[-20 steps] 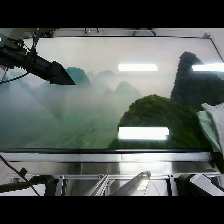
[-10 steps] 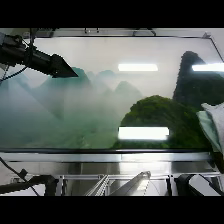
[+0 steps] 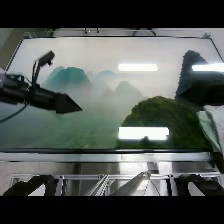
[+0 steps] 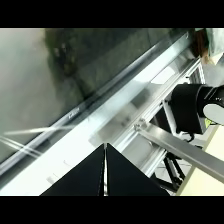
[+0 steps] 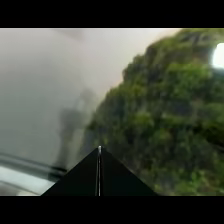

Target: Fold the shirts.

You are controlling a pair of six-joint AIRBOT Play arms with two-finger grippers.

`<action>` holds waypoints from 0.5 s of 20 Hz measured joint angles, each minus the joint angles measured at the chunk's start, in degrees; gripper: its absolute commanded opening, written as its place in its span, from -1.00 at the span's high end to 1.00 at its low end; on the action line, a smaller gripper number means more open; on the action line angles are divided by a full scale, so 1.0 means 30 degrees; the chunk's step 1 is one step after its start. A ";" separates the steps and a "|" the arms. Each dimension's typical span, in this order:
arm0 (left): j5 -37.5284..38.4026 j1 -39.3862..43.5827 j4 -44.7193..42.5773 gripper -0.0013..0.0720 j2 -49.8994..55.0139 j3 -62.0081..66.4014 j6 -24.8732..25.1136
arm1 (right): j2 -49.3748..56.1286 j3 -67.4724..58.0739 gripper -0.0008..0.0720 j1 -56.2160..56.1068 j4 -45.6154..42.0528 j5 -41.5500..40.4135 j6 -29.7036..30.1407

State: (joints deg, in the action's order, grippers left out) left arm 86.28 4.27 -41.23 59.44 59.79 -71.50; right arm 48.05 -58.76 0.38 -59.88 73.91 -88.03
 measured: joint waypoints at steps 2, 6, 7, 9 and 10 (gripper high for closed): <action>-0.0444 0.0058 -0.0007 0.92 -0.0984 -0.2069 0.0168 | -0.0350 0.1902 0.93 -0.2259 -0.0568 -0.1443 -0.0219; -0.0816 0.0095 0.0000 0.92 -0.1953 -0.3840 0.0517 | -0.0503 0.3497 0.93 -0.4320 -0.0991 -0.2965 -0.0437; -0.0860 0.0102 -0.0007 0.93 -0.2047 -0.4022 0.0546 | -0.0517 0.3665 0.93 -0.4539 -0.1027 -0.3140 -0.0437; -0.0903 0.0102 -0.0007 0.92 -0.2186 -0.4255 0.0590 | -0.0532 0.3861 0.93 -0.4794 -0.0969 -0.3293 -0.0488; -0.0925 0.0102 -0.0015 0.92 -0.2222 -0.4313 0.0634 | -0.0532 0.3912 0.93 -0.4867 -0.0962 -0.3330 -0.0488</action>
State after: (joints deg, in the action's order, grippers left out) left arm 83.50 4.58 -41.28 52.77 46.85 -69.60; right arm 46.46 -47.03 -14.22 -62.76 63.92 -89.49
